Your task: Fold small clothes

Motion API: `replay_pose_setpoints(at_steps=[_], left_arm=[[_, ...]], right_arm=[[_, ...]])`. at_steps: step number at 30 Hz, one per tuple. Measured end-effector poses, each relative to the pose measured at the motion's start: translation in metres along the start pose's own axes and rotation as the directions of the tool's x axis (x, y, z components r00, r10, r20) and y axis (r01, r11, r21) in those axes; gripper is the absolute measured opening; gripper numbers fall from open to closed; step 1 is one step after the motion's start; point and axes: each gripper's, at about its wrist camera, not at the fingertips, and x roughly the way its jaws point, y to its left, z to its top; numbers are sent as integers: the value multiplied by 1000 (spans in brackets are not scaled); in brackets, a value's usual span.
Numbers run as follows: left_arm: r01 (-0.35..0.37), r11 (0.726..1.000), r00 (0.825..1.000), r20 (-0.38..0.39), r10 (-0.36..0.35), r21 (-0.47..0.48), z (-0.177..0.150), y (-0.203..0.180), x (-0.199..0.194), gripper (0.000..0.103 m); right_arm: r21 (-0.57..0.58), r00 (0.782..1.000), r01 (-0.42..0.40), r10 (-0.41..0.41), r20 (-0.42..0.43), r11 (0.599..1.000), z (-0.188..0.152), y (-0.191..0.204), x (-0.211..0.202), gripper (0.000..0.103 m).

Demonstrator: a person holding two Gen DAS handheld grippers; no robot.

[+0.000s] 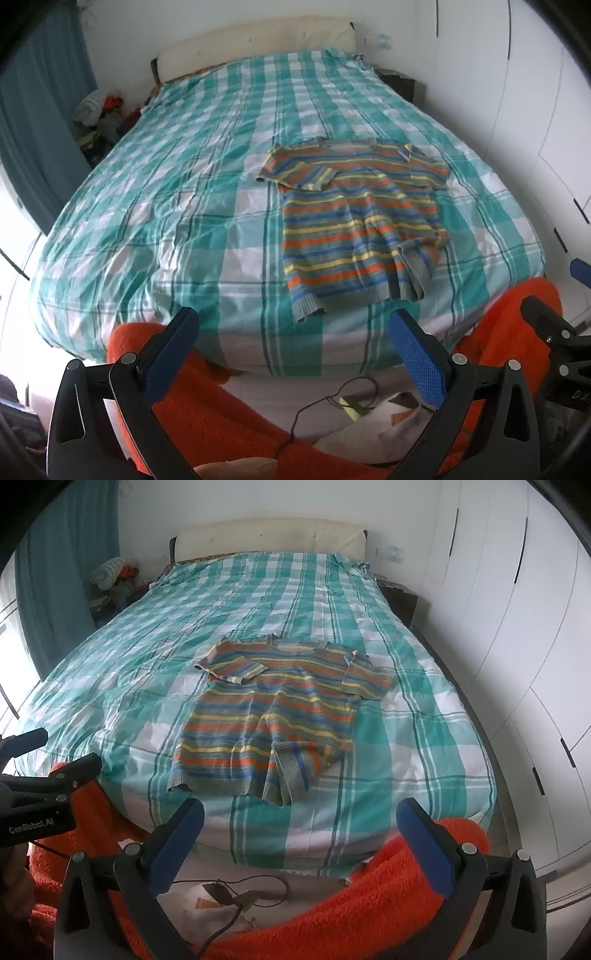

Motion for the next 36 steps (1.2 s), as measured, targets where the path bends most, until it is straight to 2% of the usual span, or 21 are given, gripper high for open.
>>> replay_pose_setpoints(at_steps=[7, 14, 36], left_arm=[[-3, 1000, 999, 36, 4, -5, -3, -3, -19, 102], [0, 1000, 998, 59, 1, -3, -11, 4, -30, 102], [-7, 1000, 998, 62, 7, -1, -13, 4, -31, 102]], right_arm=[[0, 1000, -3, 3, 23, 1000, -6, 1, -3, 103], [-10, 1000, -4, 5, 30, 1000, -8, 5, -25, 103], [-13, 1000, 3, -3, 30, 1000, -12, 8, -21, 103]])
